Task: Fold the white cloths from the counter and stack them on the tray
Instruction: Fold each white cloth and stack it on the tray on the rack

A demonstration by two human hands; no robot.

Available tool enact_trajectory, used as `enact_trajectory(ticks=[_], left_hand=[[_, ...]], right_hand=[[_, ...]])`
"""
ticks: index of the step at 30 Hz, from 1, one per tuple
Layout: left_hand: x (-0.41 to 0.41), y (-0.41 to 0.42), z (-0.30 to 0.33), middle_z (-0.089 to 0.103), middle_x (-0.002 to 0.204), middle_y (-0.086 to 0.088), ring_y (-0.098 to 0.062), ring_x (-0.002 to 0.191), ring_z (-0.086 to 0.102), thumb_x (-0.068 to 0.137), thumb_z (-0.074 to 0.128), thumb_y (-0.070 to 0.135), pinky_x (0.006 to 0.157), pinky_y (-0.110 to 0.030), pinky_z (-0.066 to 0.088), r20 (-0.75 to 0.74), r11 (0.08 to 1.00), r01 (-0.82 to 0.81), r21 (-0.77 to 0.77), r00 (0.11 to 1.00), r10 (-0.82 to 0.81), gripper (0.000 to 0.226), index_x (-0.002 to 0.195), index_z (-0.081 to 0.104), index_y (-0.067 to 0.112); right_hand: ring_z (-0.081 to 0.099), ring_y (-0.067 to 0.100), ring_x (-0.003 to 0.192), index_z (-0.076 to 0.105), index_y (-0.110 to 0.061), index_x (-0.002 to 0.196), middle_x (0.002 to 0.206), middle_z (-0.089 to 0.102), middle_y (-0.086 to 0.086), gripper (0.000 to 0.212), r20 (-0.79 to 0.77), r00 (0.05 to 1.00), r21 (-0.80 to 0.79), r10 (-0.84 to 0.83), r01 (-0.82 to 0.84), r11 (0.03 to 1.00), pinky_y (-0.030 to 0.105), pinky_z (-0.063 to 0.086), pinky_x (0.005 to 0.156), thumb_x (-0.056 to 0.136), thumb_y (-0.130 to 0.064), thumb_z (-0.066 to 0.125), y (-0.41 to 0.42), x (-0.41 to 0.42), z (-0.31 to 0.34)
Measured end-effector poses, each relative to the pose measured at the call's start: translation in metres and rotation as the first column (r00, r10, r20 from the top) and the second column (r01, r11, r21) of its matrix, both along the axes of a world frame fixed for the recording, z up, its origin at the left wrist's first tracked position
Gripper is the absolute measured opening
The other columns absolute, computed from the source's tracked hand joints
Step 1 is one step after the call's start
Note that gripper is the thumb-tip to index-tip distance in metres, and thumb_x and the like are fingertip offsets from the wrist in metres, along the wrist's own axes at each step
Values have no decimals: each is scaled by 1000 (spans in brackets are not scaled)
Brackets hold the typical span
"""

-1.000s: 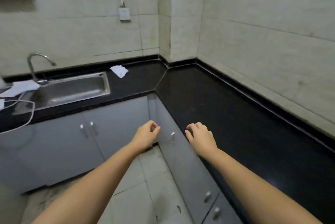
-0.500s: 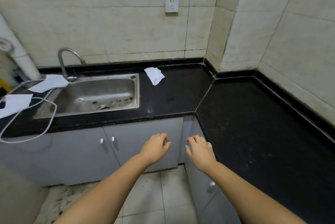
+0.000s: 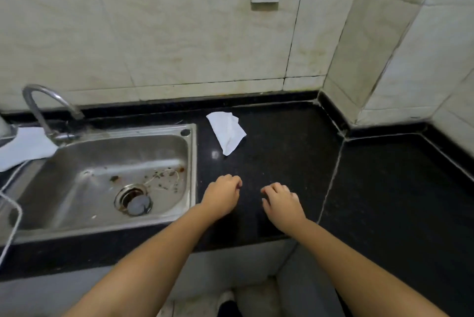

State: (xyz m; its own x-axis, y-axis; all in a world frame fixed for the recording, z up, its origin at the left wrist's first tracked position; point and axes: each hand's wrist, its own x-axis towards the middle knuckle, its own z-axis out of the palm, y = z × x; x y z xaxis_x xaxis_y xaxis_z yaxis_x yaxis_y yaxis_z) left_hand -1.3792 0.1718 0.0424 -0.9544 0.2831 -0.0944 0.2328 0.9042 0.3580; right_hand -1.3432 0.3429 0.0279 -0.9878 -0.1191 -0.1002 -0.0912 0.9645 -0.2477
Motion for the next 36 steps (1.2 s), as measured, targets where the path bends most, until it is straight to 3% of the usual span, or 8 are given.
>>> enact_trajectory(ticks=[6,13,17,20,23,28,32,36], left_hand=[[-128,-19,-18,46,126,-10,-30,115,46,90,46,9,85,-38,40,-36,933,103,-345,992,-123,47,136,37,16],[-182,-28,-54,43,127,-12,-29,114,45,88,49,6,83,-36,39,84,891,260,-373,965,-247,40,127,40,9],[-193,-41,-57,51,120,-8,-25,111,49,94,47,13,84,-35,43,67,965,198,-174,980,-189,25,118,52,9],[-195,-47,-43,57,104,-6,-20,98,55,93,55,24,77,-30,45,-36,985,40,170,999,-35,21,103,64,8],[-195,-41,-15,51,89,2,-13,81,52,89,62,21,72,-22,40,-99,905,-37,423,991,87,17,88,67,5],[-193,-7,49,54,103,-2,-11,97,48,87,58,25,85,-15,34,-255,860,102,500,966,33,22,87,68,6],[-184,15,107,54,78,8,2,72,47,94,52,20,64,-9,35,-202,785,133,606,979,-9,14,85,59,13],[-178,28,133,45,71,-5,-10,66,41,97,47,19,61,-24,33,-119,701,48,712,992,53,27,81,54,-2]], right_hand=[[45,21,121,46,-22,131,133,46,2,34,37,997,-61,-63,65,996,38,40,99,97,-26,42,-21,-148,-6],[43,28,122,30,-22,143,138,38,9,53,122,982,-140,-142,159,977,40,40,97,93,-12,45,-40,-246,-32],[46,24,116,55,-20,124,126,47,6,31,104,985,-97,-136,146,985,36,40,95,94,-17,46,-40,-258,-47],[53,20,102,64,-14,102,114,51,5,16,106,961,-344,-255,276,897,30,44,87,94,-18,51,-29,-255,-38],[53,17,102,60,-17,96,111,50,-1,7,101,945,-505,-311,317,803,22,39,83,92,-14,55,-9,-244,-14],[40,5,121,47,-22,133,129,43,-10,50,132,991,-592,-3,81,802,21,32,102,87,-22,65,-1,-217,32],[57,10,99,63,-23,101,105,60,-6,11,103,994,-707,25,55,705,29,47,85,92,-25,56,-1,-203,64],[58,14,79,62,-16,92,86,61,2,12,116,993,-718,-38,110,687,27,46,68,93,-25,53,20,-186,84]])
